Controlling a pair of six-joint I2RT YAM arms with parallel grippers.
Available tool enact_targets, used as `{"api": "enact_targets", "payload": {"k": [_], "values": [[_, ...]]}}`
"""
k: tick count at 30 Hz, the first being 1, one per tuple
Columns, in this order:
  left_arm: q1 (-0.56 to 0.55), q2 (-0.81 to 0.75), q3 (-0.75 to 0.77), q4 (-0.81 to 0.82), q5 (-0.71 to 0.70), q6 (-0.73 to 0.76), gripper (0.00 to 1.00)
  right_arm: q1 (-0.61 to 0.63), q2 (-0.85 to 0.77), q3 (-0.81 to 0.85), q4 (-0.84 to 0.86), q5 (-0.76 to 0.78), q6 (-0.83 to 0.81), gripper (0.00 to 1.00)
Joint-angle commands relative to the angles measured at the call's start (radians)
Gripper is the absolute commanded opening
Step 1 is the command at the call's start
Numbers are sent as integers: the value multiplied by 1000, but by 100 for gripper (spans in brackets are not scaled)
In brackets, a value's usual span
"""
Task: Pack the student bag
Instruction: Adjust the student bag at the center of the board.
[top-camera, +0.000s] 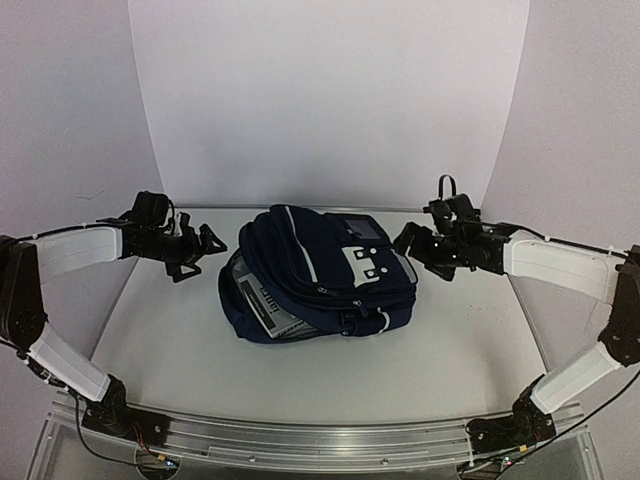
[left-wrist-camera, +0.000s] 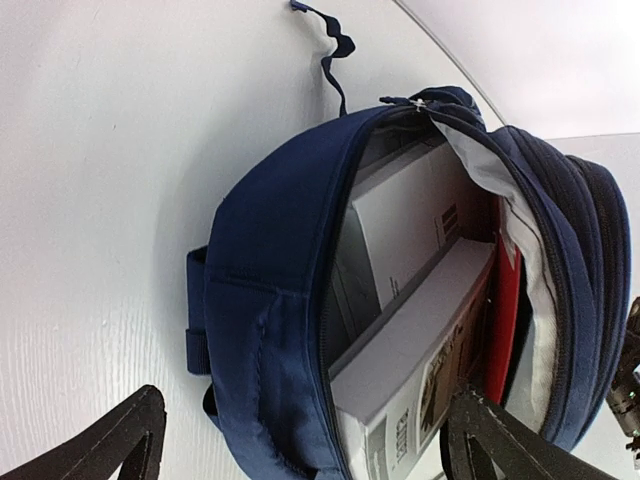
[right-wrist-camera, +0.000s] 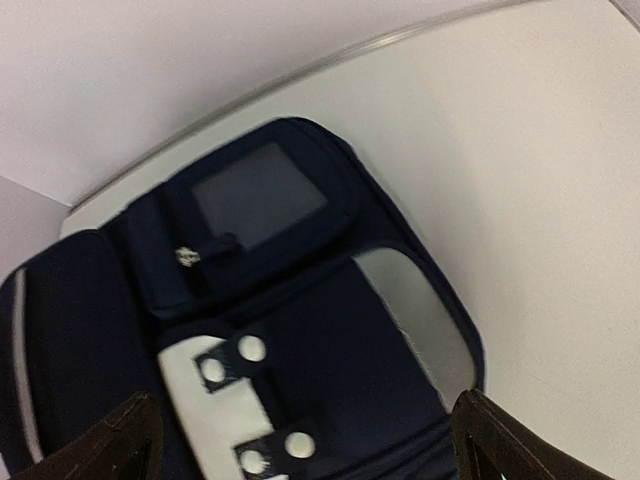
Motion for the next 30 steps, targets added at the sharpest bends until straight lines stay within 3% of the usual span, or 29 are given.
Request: {"api": "enact_targets", "payload": {"k": [1, 6, 12, 13, 17, 20, 23, 26, 30], "values": [[4, 108, 72, 45, 17, 103, 98, -8, -78, -127, 51, -85, 135, 98], [5, 216, 85, 170, 178, 126, 100, -7, -69, -287, 296, -232, 263, 98], [5, 291, 117, 230, 244, 139, 97, 5, -17, -401, 504, -295, 383, 96], [4, 305, 119, 243, 259, 141, 91, 9, -4, -404, 518, -295, 388, 96], [2, 392, 152, 263, 373, 137, 37, 32, 83, -400, 634, -301, 432, 91], [-12, 383, 100, 311, 393, 117, 12, 63, 178, -378, 723, -281, 456, 85], [-21, 316, 23, 317, 347, 93, 1, 70, 274, -339, 752, -237, 440, 79], [-59, 229, -55, 307, 313, 62, 0, 50, 356, -260, 761, -201, 381, 72], [-190, 103, -111, 253, 217, 44, 0, -28, 438, -131, 753, -171, 274, 69]]}}
